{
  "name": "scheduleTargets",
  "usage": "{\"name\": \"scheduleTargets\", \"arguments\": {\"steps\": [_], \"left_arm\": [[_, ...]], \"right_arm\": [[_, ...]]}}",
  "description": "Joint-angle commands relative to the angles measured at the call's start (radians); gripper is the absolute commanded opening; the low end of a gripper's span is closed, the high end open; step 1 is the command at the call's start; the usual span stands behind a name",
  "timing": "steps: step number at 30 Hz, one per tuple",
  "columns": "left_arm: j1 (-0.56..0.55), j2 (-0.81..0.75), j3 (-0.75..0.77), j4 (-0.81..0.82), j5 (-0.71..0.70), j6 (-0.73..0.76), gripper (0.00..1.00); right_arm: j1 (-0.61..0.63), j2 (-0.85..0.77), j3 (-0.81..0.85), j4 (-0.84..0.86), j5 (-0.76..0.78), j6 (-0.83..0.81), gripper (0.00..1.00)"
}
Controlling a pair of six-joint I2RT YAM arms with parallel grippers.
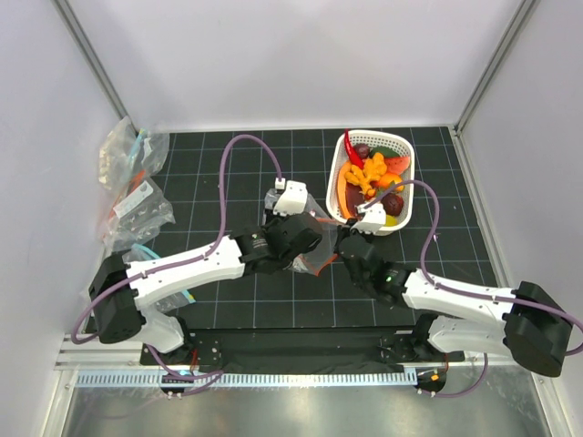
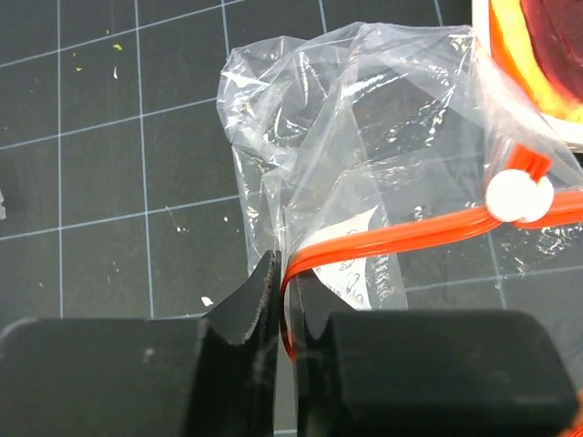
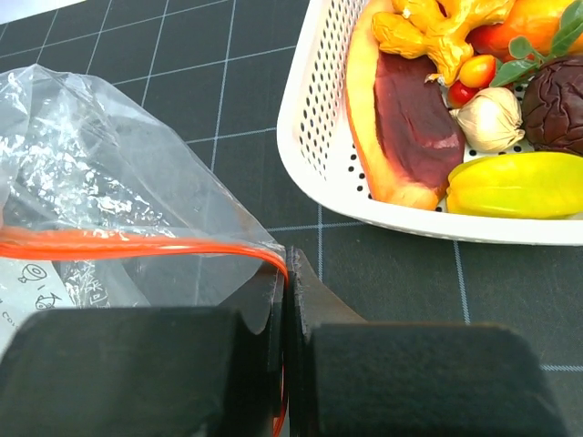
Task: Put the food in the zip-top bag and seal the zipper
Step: Open the zipper of the food storage bag at the center of the board.
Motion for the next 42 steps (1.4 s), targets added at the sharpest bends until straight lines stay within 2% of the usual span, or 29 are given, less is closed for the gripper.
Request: {"name": "scheduleTargets", "arguments": {"steps": [1, 4, 7, 8, 11, 15, 16, 18, 22, 24, 25, 28, 32, 34, 36, 39, 42], "left_arm": [[0.001, 0.007, 0.034, -0.033, -0.053, 0.001, 0.13], [-0.002, 0.053, 0.045, -0.034, -0.032, 0.012, 0.19], [-0.002, 0.107, 0.076, -0.075, -0.081, 0.01, 0.29], [-0.002, 0.121, 0.098, -0.092, -0.095, -0.003, 0.38], [-0.002, 0.138, 0.116, -0.129, -0.102, -0.037, 0.49], [-0.002, 0.097, 0.044, -0.005, 0.026, 0.015, 0.47], [-0.002, 0.08, 0.036, 0.033, 0.048, 0.021, 0.45], [-0.002, 0.052, 0.01, 0.087, 0.129, 0.043, 0.32], [-0.002, 0.011, -0.033, 0.159, 0.187, 0.06, 0.28], [-0.002, -0.034, -0.064, 0.216, 0.227, 0.06, 0.34], [-0.002, -0.052, -0.102, 0.236, 0.232, 0.06, 0.41], [-0.002, -0.12, -0.168, 0.311, 0.241, 0.06, 0.48], [-0.002, -0.184, -0.242, 0.392, 0.252, 0.05, 0.56], [-0.002, -0.192, -0.257, 0.431, 0.264, 0.053, 0.6], [-0.002, -0.171, -0.239, 0.412, 0.266, 0.058, 0.6], [-0.002, -0.143, -0.208, 0.373, 0.243, 0.052, 0.53], [-0.002, -0.101, -0.172, 0.337, 0.238, 0.049, 0.32]], "right_arm": [[-0.011, -0.034, 0.019, 0.009, 0.04, 0.025, 0.03], [-0.01, -0.071, -0.009, 0.075, -0.034, -0.017, 0.02], [-0.011, -0.125, -0.072, 0.187, -0.091, -0.035, 0.01], [-0.011, -0.142, -0.104, 0.237, -0.097, -0.035, 0.01], [-0.013, -0.186, -0.112, 0.233, -0.102, -0.037, 0.01], [-0.011, -0.205, -0.125, 0.237, -0.097, -0.035, 0.01], [-0.011, -0.203, -0.129, 0.248, -0.127, -0.04, 0.01], [-0.011, -0.182, -0.124, 0.277, -0.166, -0.044, 0.01], [-0.011, -0.137, -0.124, 0.316, -0.218, -0.035, 0.01], [-0.011, -0.116, -0.11, 0.32, -0.266, -0.037, 0.01], [-0.011, -0.114, -0.109, 0.322, -0.272, -0.034, 0.01], [-0.011, -0.134, -0.142, 0.374, -0.255, -0.003, 0.01], [-0.011, -0.18, -0.224, 0.523, -0.275, 0.032, 0.01], [-0.011, -0.18, -0.224, 0.523, -0.264, 0.057, 0.01], [-0.011, -0.167, -0.224, 0.533, -0.267, 0.069, 0.01], [-0.011, -0.166, -0.224, 0.544, -0.273, 0.074, 0.01], [-0.011, -0.18, -0.239, 0.558, -0.252, 0.086, 0.01]]}}
